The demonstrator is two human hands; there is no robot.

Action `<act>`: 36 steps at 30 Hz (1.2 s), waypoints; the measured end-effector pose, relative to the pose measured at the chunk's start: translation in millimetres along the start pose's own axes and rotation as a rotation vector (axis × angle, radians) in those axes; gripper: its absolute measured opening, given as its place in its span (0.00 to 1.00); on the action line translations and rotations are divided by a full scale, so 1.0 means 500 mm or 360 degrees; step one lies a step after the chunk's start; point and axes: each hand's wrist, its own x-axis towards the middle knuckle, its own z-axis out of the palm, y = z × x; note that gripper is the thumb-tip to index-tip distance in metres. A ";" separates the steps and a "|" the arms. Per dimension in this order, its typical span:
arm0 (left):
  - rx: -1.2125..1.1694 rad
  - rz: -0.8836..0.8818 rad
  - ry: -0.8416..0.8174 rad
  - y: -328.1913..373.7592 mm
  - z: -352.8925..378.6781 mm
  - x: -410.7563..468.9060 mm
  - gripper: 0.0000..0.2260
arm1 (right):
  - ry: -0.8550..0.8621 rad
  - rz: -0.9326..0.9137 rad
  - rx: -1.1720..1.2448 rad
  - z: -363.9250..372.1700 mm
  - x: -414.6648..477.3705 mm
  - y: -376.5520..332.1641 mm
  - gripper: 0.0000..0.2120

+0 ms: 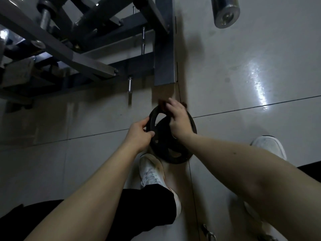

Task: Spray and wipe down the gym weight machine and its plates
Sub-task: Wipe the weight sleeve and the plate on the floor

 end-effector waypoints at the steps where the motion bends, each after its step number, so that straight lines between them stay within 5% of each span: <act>1: 0.0013 -0.0006 -0.0003 -0.001 0.000 0.003 0.30 | 0.0037 0.0144 -0.0029 -0.017 -0.008 0.037 0.31; 6: 0.0065 -0.0039 -0.0031 -0.006 -0.002 0.010 0.33 | 0.0091 0.0811 -0.0105 -0.061 0.007 0.114 0.22; 12: 0.0077 -0.0051 0.0018 -0.020 0.006 0.012 0.33 | -0.0102 0.0355 -0.0140 -0.035 0.084 0.005 0.25; 17: 0.0049 -0.0087 0.0025 -0.026 0.007 0.011 0.33 | -0.0071 0.0635 -0.0162 -0.048 0.036 0.111 0.35; 21: 0.0056 -0.0078 -0.0004 -0.006 0.009 0.005 0.32 | 0.0125 0.0927 -0.0268 -0.028 0.000 0.059 0.29; 25: -0.0100 -0.0147 0.0018 -0.007 0.009 0.009 0.32 | 0.0140 0.0633 0.0000 -0.004 -0.023 -0.014 0.29; 30: -0.0178 -0.0160 0.0006 0.001 0.006 -0.013 0.18 | -0.0086 0.0055 -0.0106 0.014 -0.129 -0.071 0.27; 36: -0.0234 -0.0199 0.0039 -0.021 0.007 -0.010 0.19 | -0.0232 0.0029 -0.0194 0.028 -0.276 -0.066 0.29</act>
